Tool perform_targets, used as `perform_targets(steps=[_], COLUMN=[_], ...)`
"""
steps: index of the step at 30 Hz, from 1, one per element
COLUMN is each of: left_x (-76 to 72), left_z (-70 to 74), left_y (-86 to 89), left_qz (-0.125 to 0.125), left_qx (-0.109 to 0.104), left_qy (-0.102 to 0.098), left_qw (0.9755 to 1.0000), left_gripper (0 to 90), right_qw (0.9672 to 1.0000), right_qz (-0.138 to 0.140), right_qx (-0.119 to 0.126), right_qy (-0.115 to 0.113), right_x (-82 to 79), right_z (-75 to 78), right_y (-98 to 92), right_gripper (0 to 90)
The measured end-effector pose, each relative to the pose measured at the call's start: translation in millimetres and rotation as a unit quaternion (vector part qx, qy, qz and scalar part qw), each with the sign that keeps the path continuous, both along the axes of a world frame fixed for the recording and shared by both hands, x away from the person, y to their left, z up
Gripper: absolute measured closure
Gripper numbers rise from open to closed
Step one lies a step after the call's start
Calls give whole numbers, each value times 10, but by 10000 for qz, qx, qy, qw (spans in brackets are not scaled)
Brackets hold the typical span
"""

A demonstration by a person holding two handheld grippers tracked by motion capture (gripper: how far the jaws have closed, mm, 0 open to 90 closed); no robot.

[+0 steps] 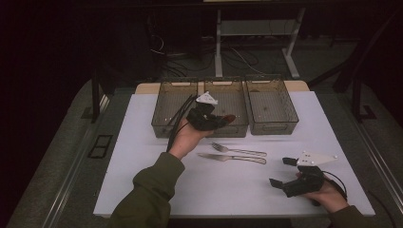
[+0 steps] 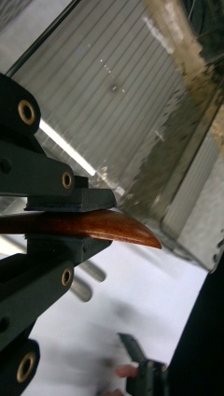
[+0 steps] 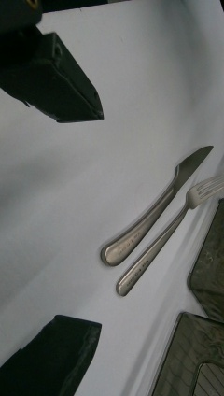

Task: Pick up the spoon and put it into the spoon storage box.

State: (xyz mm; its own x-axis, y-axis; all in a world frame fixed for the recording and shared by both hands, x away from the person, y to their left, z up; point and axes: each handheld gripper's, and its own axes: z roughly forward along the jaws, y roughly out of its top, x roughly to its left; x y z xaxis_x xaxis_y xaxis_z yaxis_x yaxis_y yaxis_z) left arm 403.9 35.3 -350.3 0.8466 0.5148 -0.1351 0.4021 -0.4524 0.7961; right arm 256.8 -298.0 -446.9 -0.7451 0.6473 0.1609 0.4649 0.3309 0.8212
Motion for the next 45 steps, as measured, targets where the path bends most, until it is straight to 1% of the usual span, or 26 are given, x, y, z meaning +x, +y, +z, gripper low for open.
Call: perform_targets(steps=[3, 6, 11, 13, 17, 20, 21, 24, 26, 28, 31, 32, 34, 36, 39, 40, 41, 43, 44, 45], left_x=[74, 162, 321, 381, 498, 584, 613, 698, 750, 796, 857, 883, 907, 936, 964, 972, 978, 985, 986, 982], left_z=[46, 79, 119, 133, 147, 147, 146, 129, 109, 84, 36, 17, -16, -54, -112, -126, -145, -170, -177, -182], left_y=[-31, -65, -126, -153, -217, -276, -296, -348, -374, -408, -446, -456, -475, -487, -517, -520, -528, -538, -537, -539], left_qz=[34, 88, 189, 224, 253, 309, 320, 350, 385, 421, 493, 505, 534, 513, 584, 576, 603, 671, 698, 767], left_qx=[-27, -102, -168, -149, -156, -213, -172, -172, -254, -244, -315, -299, -286, -255, -341, -311, -330, -246, -229, -239], left_qy=[-70, -101, -166, -176, -259, -269, -303, -308, -284, -300, -267, -243, -243, -250, -194, -182, -175, -229, -259, -235], left_qw=[10000, 9999, 9995, 9995, 9992, 9989, 9989, 9988, 9985, 9984, 9979, 9980, 9979, 9980, 9975, 9977, 9975, 9972, 9970, 9965], left_gripper=[805, 805, 805, 806, 806, 806, 806, 806, 805, 805, 805, 805, 805, 805, 804, 804, 803, 799, 792, 721], right_qw=[10000, 10000, 10000, 10000, 10000, 10000, 10000, 9999, 9999, 9999, 9999, 9999, 9999, 9999, 9999, 9999, 9999, 9999, 9998, 9998], right_qz=[-3, -10, -9, -12, -14, -2, -3, 2, -1, 3, 12, 26, 29, 35, 43, 45, 36, 32, 36, 39], right_qx=[14, 28, 54, 63, 88, 80, 90, 106, 114, 136, 133, 147, 151, 150, 160, 154, 160, 167, 180, 175], right_qy=[3, 12, 14, 22, 30, 22, 21, 10, 7, 18, 6, 10, -1, 5, -5, -29, -2, -2, -1, -4], right_x=[1, 6, 1, 1, 5, 2, 2, 3, 1, 0, 2, 0, 0, -2, -1, 2, -2, -3, -2, -1], right_z=[1, 1, 6, 7, 9, 12, 12, 14, 15, 16, 19, 19, 20, 22, 23, 22, 24, 26, 24, 24], right_y=[0, 1, -3, -2, 1, 0, 0, 0, 2, 0, -5, -5, -6, -7, -9, -11, -11, -12, -11, -12], right_gripper=[4, 4, 4, 4, 4, 4, 4, 4, 4, 4, 4, 4, 4, 4, 4, 4, 4, 4, 4, 4])
